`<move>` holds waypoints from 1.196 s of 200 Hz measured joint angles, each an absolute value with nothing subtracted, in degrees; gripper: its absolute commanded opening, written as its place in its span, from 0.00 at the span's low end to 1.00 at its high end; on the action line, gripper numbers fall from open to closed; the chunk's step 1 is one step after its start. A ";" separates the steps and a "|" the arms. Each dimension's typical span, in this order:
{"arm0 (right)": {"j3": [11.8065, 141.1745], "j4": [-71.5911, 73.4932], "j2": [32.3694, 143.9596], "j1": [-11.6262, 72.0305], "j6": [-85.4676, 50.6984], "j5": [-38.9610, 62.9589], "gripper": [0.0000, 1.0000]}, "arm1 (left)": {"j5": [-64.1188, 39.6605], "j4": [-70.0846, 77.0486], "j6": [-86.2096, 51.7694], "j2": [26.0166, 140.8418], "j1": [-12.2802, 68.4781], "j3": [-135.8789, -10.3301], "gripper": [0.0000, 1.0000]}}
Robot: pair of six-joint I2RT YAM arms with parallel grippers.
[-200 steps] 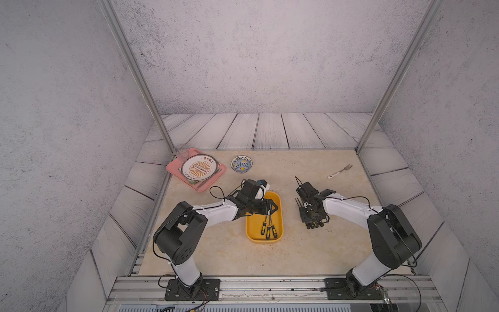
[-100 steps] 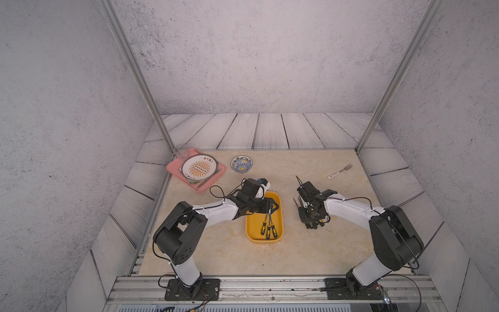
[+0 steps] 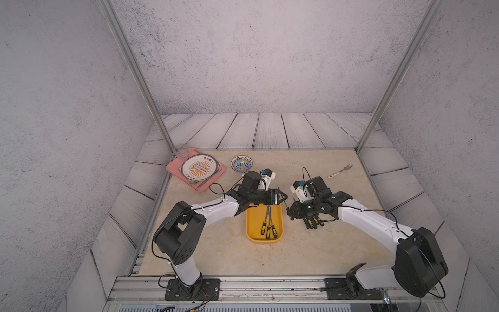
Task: Put the file tool into the storage box
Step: Place the file tool in the storage box.
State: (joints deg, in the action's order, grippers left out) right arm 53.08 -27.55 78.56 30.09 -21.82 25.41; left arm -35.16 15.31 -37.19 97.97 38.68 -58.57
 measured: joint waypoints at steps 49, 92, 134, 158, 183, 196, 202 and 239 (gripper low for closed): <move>53.10 -27.49 76.12 29.50 -22.50 27.09 0.00 | -36.32 17.06 -38.76 100.09 38.54 -60.34 0.45; 53.10 -27.62 75.42 29.50 -23.05 26.57 0.00 | -36.42 16.97 -38.74 100.16 38.37 -60.40 0.43; 53.10 -27.24 75.35 29.65 -22.83 26.39 0.00 | -35.83 14.46 -36.91 98.50 38.30 -60.20 0.43; 53.10 -26.00 74.76 29.82 -22.41 26.44 0.00 | -35.51 12.45 -35.94 96.25 38.24 -59.53 0.44; 53.12 -25.28 74.59 29.82 -22.33 26.46 0.00 | -35.35 11.81 -35.57 95.55 38.02 -59.33 0.44; 53.12 -25.02 74.59 29.82 -22.33 26.48 0.00 | -35.33 11.79 -35.59 95.55 38.00 -59.11 0.44; 53.12 -24.91 74.59 29.82 -22.33 26.50 0.00 | -35.33 11.86 -35.68 95.59 38.00 -59.02 0.44; 53.12 -24.51 74.39 29.82 -22.33 26.70 0.00 | -35.53 14.46 -37.34 97.41 38.00 -59.00 0.44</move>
State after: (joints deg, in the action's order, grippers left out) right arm 53.12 -24.51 74.39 29.82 -22.33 26.70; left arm -35.53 14.46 -37.34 97.41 38.00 -59.00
